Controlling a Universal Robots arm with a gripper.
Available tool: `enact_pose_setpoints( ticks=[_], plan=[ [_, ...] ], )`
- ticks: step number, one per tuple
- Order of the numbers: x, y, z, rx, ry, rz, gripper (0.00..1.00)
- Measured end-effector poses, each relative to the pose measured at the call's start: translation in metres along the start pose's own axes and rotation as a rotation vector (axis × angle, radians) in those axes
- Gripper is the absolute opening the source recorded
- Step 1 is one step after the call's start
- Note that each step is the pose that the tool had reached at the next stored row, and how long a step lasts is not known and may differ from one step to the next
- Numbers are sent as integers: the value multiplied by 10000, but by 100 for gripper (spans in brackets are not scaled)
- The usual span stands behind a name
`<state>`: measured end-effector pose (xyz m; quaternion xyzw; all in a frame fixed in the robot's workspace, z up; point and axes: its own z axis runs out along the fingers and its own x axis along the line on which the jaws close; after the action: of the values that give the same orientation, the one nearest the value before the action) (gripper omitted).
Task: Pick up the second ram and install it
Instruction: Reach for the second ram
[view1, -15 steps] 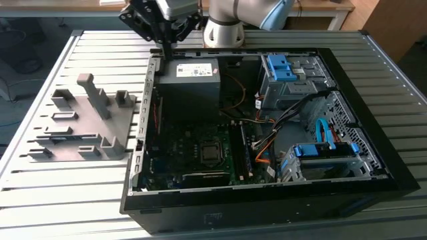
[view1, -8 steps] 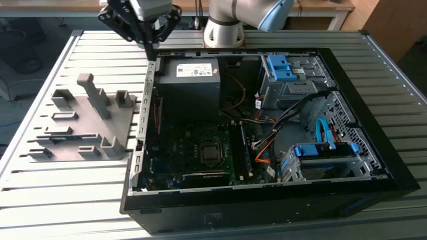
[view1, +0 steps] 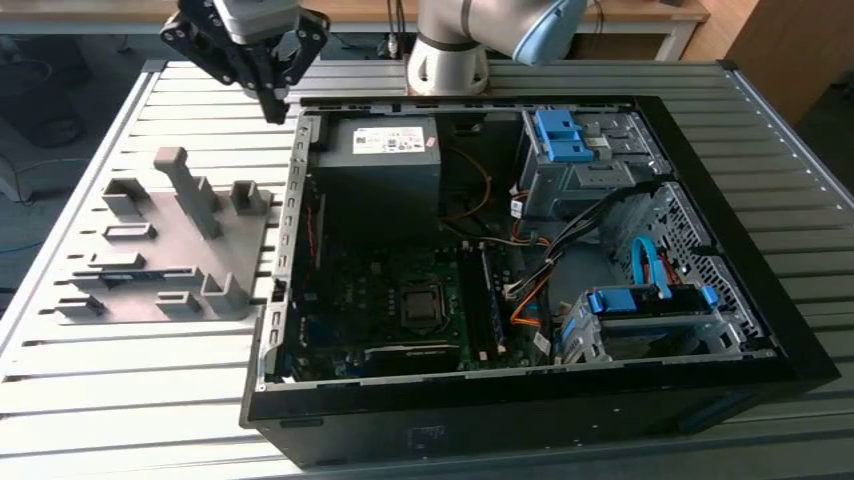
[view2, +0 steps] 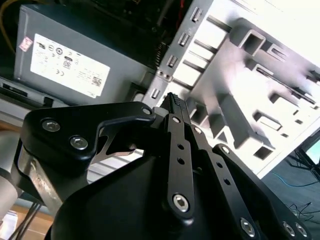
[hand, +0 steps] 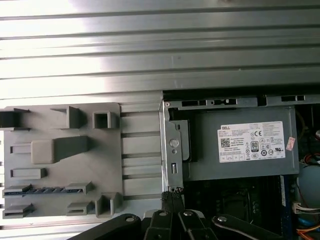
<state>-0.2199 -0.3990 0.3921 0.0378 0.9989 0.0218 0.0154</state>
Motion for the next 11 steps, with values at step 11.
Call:
enact_pose_setpoints(
  ticks=[11],
  plan=[
    [308, -24, 8, -1, -1, 0, 10]
  ],
)
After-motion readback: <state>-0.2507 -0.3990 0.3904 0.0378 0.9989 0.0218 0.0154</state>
